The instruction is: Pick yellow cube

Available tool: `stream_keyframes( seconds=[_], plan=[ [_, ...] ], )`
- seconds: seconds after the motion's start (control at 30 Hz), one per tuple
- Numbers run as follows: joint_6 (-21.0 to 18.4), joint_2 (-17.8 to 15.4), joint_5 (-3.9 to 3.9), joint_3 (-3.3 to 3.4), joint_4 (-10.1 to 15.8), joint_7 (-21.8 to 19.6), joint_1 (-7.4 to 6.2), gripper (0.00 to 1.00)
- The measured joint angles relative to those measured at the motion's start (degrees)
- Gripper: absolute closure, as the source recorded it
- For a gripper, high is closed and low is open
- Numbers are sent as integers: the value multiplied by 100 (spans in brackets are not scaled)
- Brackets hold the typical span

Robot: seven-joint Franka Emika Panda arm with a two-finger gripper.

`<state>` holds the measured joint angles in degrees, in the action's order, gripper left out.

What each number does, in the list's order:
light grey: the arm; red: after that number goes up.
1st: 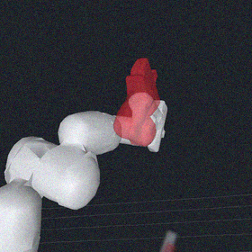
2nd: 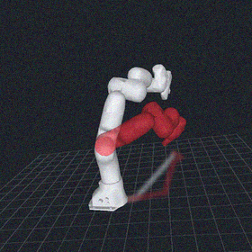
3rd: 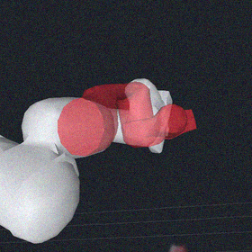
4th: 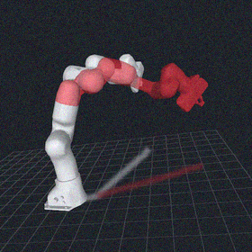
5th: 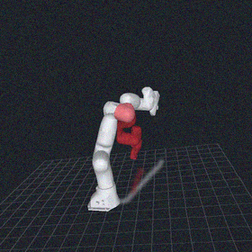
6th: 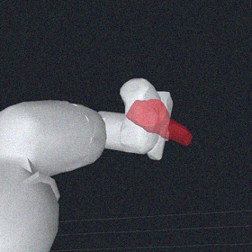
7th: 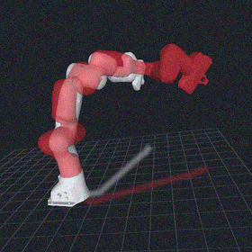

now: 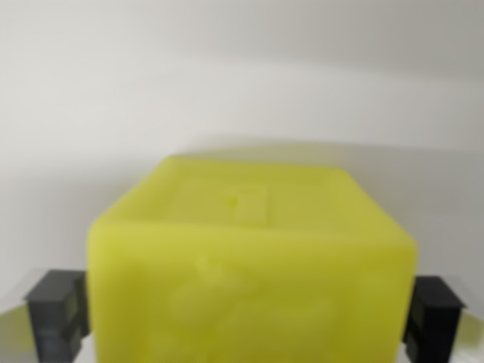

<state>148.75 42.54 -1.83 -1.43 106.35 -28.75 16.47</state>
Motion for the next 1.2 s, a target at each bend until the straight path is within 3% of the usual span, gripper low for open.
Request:
stream_keyframes(
  seconds=[0.37,0.4,1.2],
  plan=[
    [3,6,0,0,-6,0,0,0],
    [4,6,0,0,-6,0,0,100],
    [-429,-616,31,-1,182,24,-1,100]
  ],
)
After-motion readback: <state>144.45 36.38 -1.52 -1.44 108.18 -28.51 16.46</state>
